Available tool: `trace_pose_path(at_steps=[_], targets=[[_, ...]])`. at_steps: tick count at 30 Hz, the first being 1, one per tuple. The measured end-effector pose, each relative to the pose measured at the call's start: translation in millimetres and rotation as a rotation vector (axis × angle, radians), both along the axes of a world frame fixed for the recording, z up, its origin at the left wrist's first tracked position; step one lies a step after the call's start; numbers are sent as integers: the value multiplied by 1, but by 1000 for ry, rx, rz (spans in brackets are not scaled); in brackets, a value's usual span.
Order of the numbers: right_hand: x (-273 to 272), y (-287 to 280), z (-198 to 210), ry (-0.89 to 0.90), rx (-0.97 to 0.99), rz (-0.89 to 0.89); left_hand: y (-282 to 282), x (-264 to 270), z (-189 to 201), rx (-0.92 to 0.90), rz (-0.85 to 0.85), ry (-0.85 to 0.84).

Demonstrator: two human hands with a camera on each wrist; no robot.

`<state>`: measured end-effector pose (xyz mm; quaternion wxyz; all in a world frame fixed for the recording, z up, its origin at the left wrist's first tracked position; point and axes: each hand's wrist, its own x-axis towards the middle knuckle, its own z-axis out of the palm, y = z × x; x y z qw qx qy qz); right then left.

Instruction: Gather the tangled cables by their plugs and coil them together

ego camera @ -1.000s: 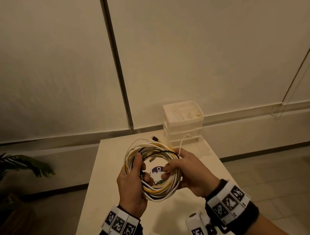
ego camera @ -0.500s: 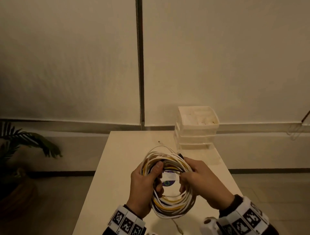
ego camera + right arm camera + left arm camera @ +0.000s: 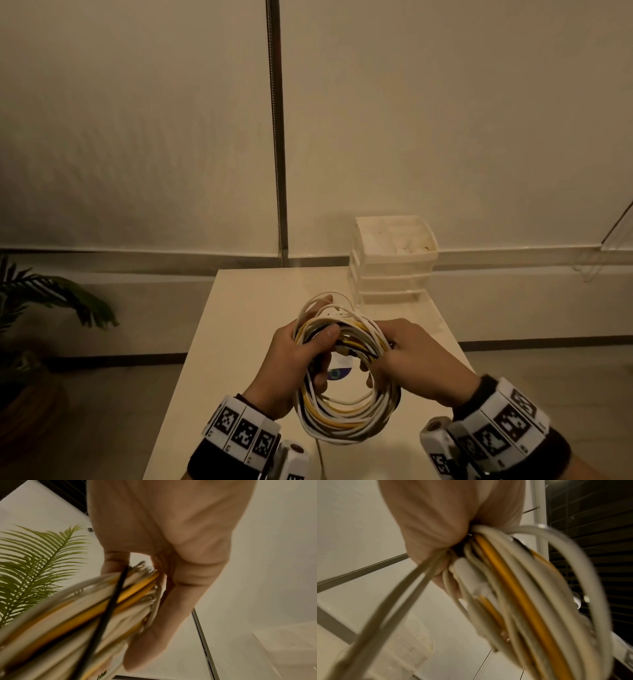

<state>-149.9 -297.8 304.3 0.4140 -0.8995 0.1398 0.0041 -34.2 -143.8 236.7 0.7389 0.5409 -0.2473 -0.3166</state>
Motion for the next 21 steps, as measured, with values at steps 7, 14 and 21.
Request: trace_pose_path(at_steps=[7,14,21], targets=[[-5,-8,2,65,34,37,-6,-5,1,25,-83,-45],[-11,-17,-2,24,41,2,-15,-15,2,42,-105,-32],[-6,-23,-9,-43,211,-96,-24,-21,5,98,-59,122]])
